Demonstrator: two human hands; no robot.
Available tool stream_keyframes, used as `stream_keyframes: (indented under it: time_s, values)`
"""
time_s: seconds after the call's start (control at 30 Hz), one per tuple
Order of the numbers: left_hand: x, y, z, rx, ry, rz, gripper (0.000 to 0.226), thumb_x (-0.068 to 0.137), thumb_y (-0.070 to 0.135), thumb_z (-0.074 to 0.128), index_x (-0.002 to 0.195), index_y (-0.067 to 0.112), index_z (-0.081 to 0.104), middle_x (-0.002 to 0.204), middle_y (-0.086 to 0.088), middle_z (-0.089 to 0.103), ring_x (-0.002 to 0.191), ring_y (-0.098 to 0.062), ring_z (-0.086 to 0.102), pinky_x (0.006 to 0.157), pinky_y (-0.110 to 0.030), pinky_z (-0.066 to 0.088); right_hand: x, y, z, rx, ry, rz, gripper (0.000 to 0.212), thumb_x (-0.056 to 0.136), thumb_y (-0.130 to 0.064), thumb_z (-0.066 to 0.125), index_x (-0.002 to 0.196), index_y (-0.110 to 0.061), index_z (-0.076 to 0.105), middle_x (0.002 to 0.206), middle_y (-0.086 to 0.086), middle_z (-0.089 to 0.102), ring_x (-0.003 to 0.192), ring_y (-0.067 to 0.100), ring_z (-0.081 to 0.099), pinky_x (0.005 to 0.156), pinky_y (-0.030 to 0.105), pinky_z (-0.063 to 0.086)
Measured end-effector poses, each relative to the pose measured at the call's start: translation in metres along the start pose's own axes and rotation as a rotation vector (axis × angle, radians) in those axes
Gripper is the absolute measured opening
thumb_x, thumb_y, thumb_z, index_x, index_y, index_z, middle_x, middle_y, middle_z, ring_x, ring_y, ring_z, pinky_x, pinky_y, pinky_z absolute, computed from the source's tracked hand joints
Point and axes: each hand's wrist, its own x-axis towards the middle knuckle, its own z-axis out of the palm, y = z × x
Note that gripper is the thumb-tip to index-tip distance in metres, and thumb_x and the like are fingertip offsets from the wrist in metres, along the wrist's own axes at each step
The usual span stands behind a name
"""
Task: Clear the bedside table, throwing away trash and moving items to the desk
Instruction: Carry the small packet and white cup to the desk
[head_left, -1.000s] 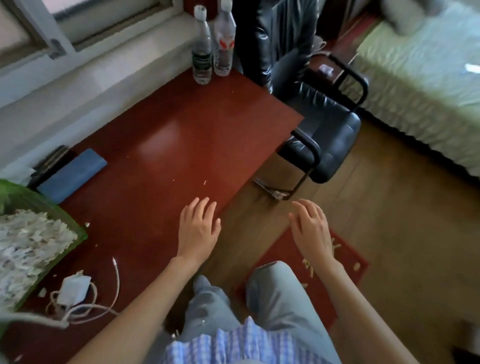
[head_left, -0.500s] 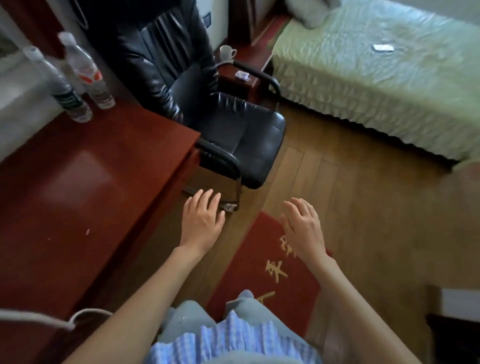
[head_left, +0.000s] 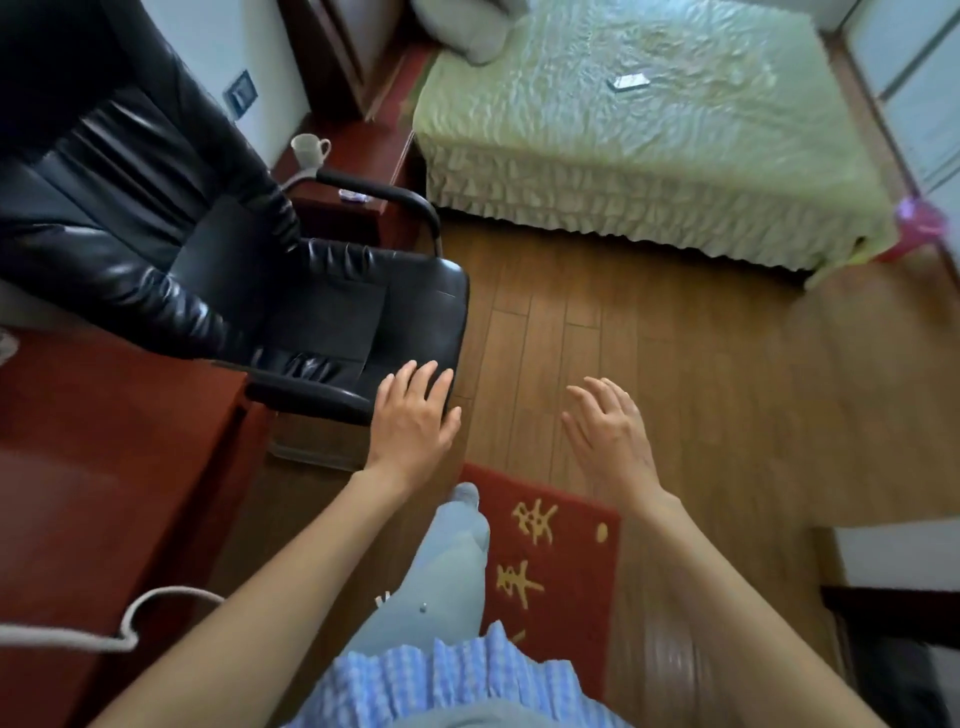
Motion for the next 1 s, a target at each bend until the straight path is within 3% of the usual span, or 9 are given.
stream_keyframes:
  time_s: [0.27, 0.5, 1.0]
  values:
    - [0.157, -0.007, 0.023, -0.037, -0.018, 0.032, 0.048, 0.089, 0.032, 0.058, 0.131, 0.01, 0.052, 0.134, -0.014, 0.053, 0.129, -0.033, 0.044, 0.107, -0.05, 0.034, 0.139, 0.033, -0.004, -0.061, -0.007, 0.086, 0.039, 0.096, -0.029, 0.049, 0.129, -0.009, 0.053, 0.137, 0.014, 0.05, 0.134, 0.03, 0.037, 0.112, 0.042, 0.028]
    - [0.257, -0.01, 0.033, -0.019, -0.036, 0.063, 0.048, 0.087, 0.03, 0.06, 0.129, 0.007, 0.053, 0.131, -0.016, 0.056, 0.126, -0.035, 0.047, 0.105, -0.052, 0.036, 0.231, 0.055, -0.003, -0.049, -0.016, 0.158, 0.038, 0.094, -0.029, 0.051, 0.127, -0.009, 0.054, 0.135, 0.014, 0.052, 0.131, 0.03, 0.042, 0.107, 0.045, 0.036]
    - [0.507, 0.019, 0.097, -0.021, -0.035, -0.119, 0.049, 0.09, 0.034, 0.055, 0.132, 0.01, 0.051, 0.135, -0.014, 0.052, 0.129, -0.032, 0.043, 0.108, -0.05, 0.033, 0.504, 0.172, 0.005, -0.039, -0.067, 0.004, 0.038, 0.096, -0.03, 0.046, 0.127, -0.01, 0.054, 0.132, 0.011, 0.055, 0.129, 0.028, 0.043, 0.106, 0.044, 0.038]
